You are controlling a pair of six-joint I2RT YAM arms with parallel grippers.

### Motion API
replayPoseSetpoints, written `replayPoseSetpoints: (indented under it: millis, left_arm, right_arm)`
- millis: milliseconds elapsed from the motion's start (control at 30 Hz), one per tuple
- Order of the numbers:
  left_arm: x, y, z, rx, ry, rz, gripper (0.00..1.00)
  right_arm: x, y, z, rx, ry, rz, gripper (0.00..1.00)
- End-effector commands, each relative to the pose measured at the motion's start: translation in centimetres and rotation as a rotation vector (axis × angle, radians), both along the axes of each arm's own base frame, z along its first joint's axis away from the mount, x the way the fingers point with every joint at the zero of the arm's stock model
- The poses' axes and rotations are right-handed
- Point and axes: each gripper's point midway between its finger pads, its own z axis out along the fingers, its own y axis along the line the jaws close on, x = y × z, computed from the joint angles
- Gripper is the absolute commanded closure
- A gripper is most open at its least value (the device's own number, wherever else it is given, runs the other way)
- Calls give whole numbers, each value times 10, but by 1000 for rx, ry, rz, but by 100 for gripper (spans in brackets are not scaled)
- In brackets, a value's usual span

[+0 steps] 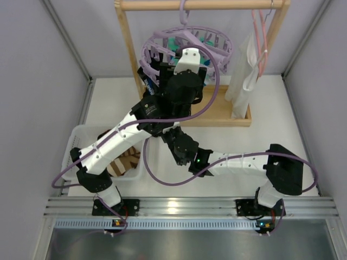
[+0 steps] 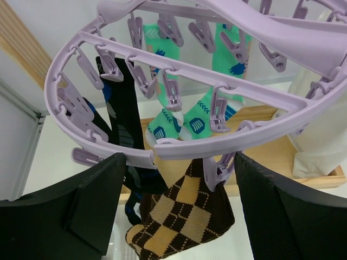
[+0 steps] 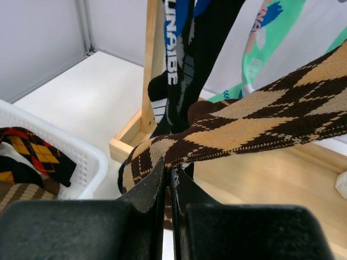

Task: Remove the socks clipped to the hanger

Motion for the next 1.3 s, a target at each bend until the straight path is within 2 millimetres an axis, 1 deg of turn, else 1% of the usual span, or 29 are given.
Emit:
replayPoseSetpoints:
  millis: [0, 33, 67, 100, 133, 167, 233, 333, 433, 467, 533, 567, 633, 733, 767, 800, 900, 1000, 1067, 1100, 1133, 1167, 1200, 1233, 1267]
  left_arm:
    - [-3, 8, -1, 29, -17, 61, 16]
    - [-8, 4, 0, 36, -23, 61, 16]
    - [-12, 9, 1, 49, -32, 97, 15]
    - [-17, 8, 2, 51, -36, 96, 13]
    - [-27, 5, 6, 42, -44, 83, 12]
    - [-32, 10, 9, 42, -53, 108, 11]
    - [-42, 7, 13, 25, -59, 85, 11]
    - [-45, 3, 17, -2, -57, 52, 11]
    - [-44, -4, 13, 11, -53, 43, 12]
    - [-42, -7, 10, 27, -51, 47, 12]
    - [-38, -5, 11, 31, -54, 66, 13]
    - [-35, -5, 9, 31, -50, 67, 15]
    - [-23, -1, 4, 34, -40, 74, 17]
    - [-12, 3, 0, 27, -29, 85, 17]
    - [-8, 1, -4, 26, -22, 80, 18]
    - [-7, 1, -5, 25, -20, 79, 21]
    - [0, -3, -16, 12, 4, 52, 24]
    - [10, -1, -24, 15, 20, 58, 28]
    - [17, 0, -26, 25, 23, 68, 33]
    - [19, 0, -24, 19, 20, 70, 35]
    - [22, 2, -23, 27, 18, 77, 40]
    - [24, 1, -24, 35, 18, 80, 42]
    - [26, 3, -21, 32, 13, 87, 45]
    - [26, 3, -20, 35, 12, 85, 55]
    - [26, 3, -18, 31, 10, 85, 60]
  right_arm:
    - [-6, 15, 18, 15, -20, 14, 100]
    - [-5, 17, 19, 8, -18, 18, 100]
    - [-5, 20, 17, 1, -17, 18, 100]
    - [-4, 21, 17, -1, -17, 21, 100]
    - [-4, 22, 17, -1, -17, 23, 100]
    - [-4, 23, 15, -5, -16, 23, 100]
    - [-4, 25, 15, -10, -15, 26, 100]
    - [-5, 30, 12, -14, -10, 43, 100]
    - [-6, 33, 10, -14, -11, 57, 100]
    - [-7, 33, 10, -22, -16, 61, 100]
    - [-10, 36, 12, -26, -23, 74, 100]
    - [-11, 37, 13, -34, -29, 79, 100]
    - [-16, 38, 16, -34, -37, 90, 100]
    - [-20, 40, 18, -40, -46, 101, 100]
    - [-21, 40, 19, -42, -50, 104, 100]
    - [-21, 40, 21, -38, -52, 106, 100]
    - [-23, 41, 22, -33, -54, 120, 100]
    - [-24, 43, 19, -36, -55, 129, 100]
    - [-25, 44, 18, -34, -57, 132, 100]
    - [-26, 44, 16, -37, -56, 134, 100]
    - [-26, 44, 14, -40, -55, 134, 100]
    - [-27, 44, 14, -35, -56, 134, 100]
    - [-27, 43, 11, -37, -54, 133, 100]
    - [-28, 43, 11, -34, -53, 136, 100]
    - [-28, 42, 9, -33, -50, 132, 100]
